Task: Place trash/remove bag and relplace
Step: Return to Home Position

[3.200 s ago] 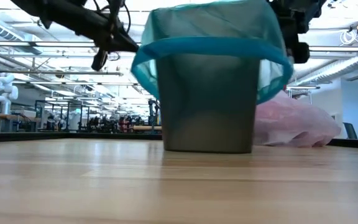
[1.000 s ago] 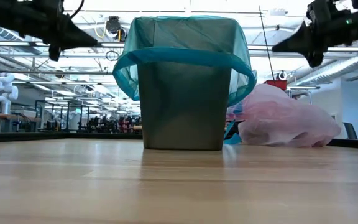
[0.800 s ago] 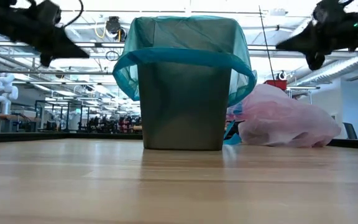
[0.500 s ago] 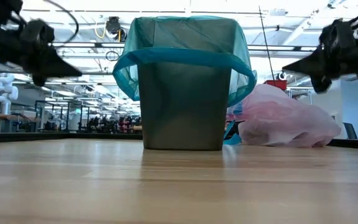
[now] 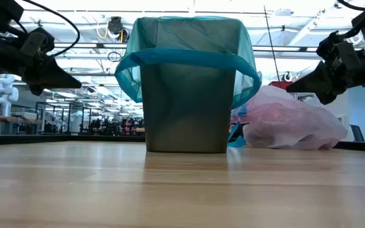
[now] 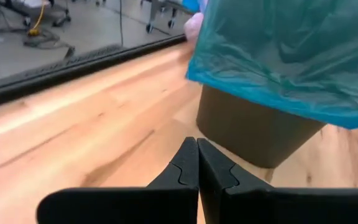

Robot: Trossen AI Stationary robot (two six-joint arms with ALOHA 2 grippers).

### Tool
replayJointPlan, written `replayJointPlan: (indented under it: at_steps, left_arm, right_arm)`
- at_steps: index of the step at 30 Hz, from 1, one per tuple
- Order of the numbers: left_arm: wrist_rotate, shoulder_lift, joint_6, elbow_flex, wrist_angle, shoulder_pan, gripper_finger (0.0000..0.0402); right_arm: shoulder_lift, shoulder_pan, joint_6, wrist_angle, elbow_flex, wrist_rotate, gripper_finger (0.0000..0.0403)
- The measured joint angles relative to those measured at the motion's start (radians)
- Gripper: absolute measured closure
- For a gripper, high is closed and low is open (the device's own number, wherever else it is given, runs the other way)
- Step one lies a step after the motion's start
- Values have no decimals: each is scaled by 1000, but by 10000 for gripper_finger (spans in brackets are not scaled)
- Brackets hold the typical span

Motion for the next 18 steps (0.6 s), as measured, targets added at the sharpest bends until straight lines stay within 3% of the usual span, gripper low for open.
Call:
replayJointPlan:
  at_steps: [6, 18]
  left_arm:
    - [11, 2, 133, 0, 4, 0, 402]
    - [12, 2, 135, 0, 8, 0, 402]
  right_arm:
    - [3, 3, -8, 5, 30, -24, 403]
    - [5, 3, -28, -21, 40, -23, 403]
